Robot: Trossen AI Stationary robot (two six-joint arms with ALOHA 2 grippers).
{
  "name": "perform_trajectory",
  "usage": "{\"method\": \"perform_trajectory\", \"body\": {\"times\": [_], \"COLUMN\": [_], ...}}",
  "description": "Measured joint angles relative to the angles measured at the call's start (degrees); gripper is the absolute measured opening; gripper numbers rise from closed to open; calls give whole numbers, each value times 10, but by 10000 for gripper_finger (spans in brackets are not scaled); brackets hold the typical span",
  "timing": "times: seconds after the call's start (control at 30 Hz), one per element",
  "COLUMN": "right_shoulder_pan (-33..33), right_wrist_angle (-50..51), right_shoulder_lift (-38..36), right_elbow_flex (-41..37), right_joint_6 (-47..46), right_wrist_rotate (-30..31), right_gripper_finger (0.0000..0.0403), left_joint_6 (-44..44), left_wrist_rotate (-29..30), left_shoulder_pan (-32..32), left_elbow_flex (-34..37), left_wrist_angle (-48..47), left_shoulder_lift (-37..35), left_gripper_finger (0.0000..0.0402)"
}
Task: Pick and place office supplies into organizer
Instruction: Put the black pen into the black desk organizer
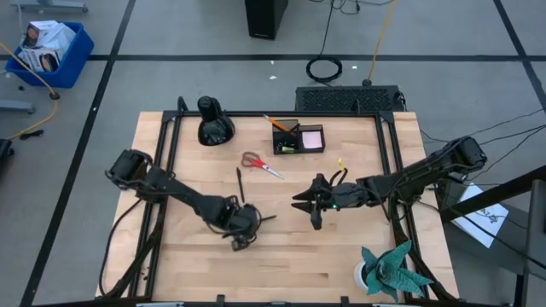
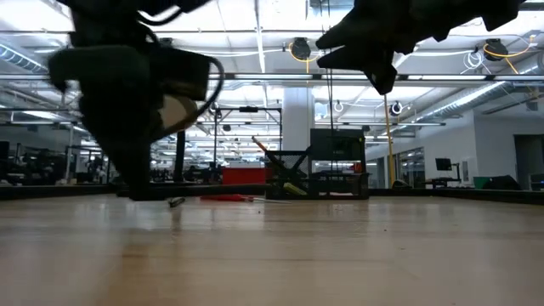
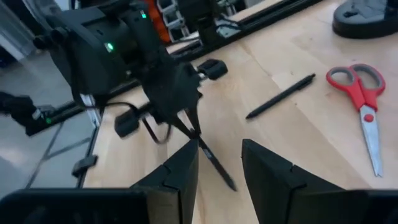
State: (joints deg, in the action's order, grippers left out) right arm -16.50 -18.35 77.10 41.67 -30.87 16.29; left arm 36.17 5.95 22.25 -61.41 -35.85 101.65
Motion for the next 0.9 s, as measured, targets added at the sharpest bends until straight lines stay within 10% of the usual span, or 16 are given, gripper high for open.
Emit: {"method": "perform_trajectory", "body": {"times": [0.57, 0.9], "right_shoulder_pan": [40, 114], "right_wrist_angle": [-46, -80], "right_shoulder_lift": [-33, -232], "right_elbow_flex": [-29, -138], "right_joint_6": [-124, -82], "right_wrist_rotate": [17, 20], "right_gripper_finger": [114, 114], "left_joint_6": [160, 225], "left_wrist_rotate": [14, -27], "left_shoulder_pan": [-77, -115], "left_elbow_flex": [-1, -1], "left_wrist_angle": [193, 411], "left_shoulder_lift": [0, -1], "left_gripper_finger": [42, 42]}}
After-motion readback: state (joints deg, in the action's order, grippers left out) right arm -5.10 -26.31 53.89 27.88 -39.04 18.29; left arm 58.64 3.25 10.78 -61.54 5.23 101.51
